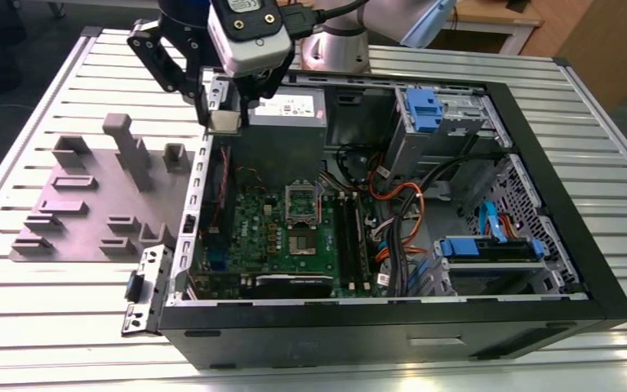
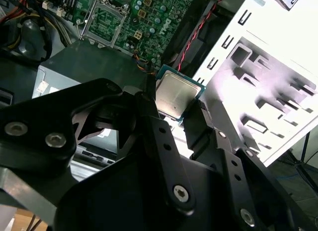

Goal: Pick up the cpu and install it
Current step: 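Pick up the cpu and move it towards the insertion slot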

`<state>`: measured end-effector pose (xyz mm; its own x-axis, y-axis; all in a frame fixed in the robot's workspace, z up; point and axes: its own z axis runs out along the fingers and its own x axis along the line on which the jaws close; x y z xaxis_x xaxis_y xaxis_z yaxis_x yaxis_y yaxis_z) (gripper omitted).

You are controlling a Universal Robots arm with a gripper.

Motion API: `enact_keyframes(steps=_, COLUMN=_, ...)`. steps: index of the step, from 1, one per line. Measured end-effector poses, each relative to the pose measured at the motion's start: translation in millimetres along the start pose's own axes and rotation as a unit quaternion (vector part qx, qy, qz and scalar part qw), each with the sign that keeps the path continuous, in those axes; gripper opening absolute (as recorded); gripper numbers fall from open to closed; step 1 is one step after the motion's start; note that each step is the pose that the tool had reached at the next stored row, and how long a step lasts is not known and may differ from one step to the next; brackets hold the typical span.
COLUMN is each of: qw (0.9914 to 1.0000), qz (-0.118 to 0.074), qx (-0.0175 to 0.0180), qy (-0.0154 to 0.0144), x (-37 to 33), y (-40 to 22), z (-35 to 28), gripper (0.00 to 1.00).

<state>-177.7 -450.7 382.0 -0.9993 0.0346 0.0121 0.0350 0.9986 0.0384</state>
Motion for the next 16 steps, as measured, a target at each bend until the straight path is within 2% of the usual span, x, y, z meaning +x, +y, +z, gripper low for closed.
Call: enact_keyframes(steps=16, qw=1.0, qz=0.0, qx=0.0, qy=0.0, x=-5.6, y=0.2, z=0.0, gripper=0.47)
